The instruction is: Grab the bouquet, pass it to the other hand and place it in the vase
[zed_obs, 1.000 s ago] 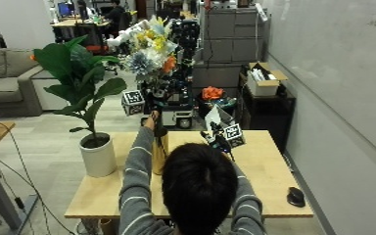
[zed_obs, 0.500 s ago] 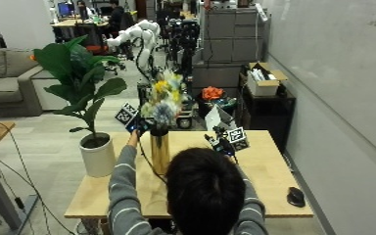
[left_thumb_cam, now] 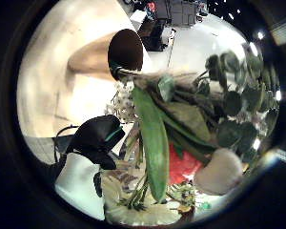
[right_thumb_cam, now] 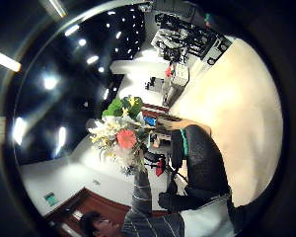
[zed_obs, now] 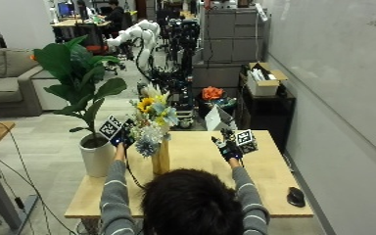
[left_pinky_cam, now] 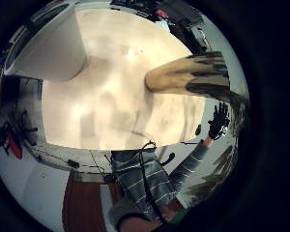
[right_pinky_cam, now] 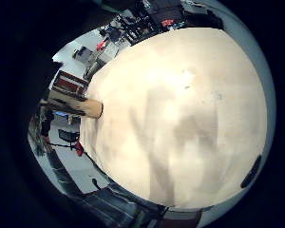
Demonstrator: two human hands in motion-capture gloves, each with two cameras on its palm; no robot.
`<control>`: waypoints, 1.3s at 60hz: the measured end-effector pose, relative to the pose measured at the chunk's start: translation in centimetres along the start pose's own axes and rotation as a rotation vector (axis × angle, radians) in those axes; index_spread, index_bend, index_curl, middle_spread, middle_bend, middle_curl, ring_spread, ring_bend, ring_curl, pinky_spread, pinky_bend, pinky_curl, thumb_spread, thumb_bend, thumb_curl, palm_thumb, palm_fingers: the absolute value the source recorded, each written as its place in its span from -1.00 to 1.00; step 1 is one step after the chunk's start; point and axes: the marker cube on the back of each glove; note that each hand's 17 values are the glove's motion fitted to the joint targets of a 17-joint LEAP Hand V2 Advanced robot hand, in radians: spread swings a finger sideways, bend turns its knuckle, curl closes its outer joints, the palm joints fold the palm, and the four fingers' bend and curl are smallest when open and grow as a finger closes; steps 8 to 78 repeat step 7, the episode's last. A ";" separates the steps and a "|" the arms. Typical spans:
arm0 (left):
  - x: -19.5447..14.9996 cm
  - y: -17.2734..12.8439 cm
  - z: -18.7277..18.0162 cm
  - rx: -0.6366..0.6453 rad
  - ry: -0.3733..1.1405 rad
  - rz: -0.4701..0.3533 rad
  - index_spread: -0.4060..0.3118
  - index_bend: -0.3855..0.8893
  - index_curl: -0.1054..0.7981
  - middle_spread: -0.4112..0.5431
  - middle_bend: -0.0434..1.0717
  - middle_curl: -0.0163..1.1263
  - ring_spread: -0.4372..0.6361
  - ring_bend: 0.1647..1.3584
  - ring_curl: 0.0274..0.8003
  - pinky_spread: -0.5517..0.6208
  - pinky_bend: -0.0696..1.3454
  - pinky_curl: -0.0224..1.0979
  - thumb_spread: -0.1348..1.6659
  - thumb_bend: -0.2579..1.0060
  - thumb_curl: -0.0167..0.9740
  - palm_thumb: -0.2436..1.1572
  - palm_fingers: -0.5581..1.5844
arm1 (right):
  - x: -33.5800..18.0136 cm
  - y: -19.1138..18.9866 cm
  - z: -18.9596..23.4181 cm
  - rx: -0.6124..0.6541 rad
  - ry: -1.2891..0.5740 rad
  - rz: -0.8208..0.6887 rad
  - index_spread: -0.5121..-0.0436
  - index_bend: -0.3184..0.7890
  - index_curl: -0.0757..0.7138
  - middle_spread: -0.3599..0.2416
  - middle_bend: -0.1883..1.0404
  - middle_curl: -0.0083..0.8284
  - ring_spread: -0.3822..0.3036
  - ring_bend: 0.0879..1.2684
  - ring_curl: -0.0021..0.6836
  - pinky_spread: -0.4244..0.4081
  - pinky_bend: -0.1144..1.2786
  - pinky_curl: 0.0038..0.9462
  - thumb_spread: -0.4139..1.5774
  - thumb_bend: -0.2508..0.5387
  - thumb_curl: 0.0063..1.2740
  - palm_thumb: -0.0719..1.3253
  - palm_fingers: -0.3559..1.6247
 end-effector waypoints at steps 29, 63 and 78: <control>-1.1 -0.4 0.1 0.117 -0.021 -0.159 0.57 -0.31 -0.65 0.86 -0.66 -0.62 0.89 -0.54 -0.42 0.85 -0.43 -0.42 0.06 -0.64 -0.23 -0.08 -0.72 | 0.4 -0.6 0.3 0.016 0.004 -0.039 -0.43 -0.10 0.04 -0.08 -0.43 -0.32 0.20 -0.64 -0.15 0.69 -0.27 -0.30 0.57 -0.41 -0.37 0.05 -0.37; -1.1 -0.4 0.1 0.117 -0.021 -0.159 0.57 -0.31 -0.65 0.86 -0.66 -0.62 0.89 -0.54 -0.42 0.85 -0.43 -0.42 0.06 -0.64 -0.23 -0.08 -0.72 | 0.4 -0.6 0.3 0.016 0.004 -0.039 -0.43 -0.10 0.04 -0.08 -0.43 -0.32 0.20 -0.64 -0.15 0.69 -0.27 -0.30 0.57 -0.41 -0.37 0.05 -0.37; -1.1 -0.4 0.1 0.117 -0.021 -0.159 0.57 -0.31 -0.65 0.86 -0.66 -0.62 0.89 -0.54 -0.42 0.85 -0.43 -0.42 0.06 -0.64 -0.23 -0.08 -0.72 | 0.4 -0.6 0.3 0.016 0.004 -0.039 -0.43 -0.10 0.04 -0.08 -0.43 -0.32 0.20 -0.64 -0.15 0.69 -0.27 -0.30 0.57 -0.41 -0.37 0.05 -0.37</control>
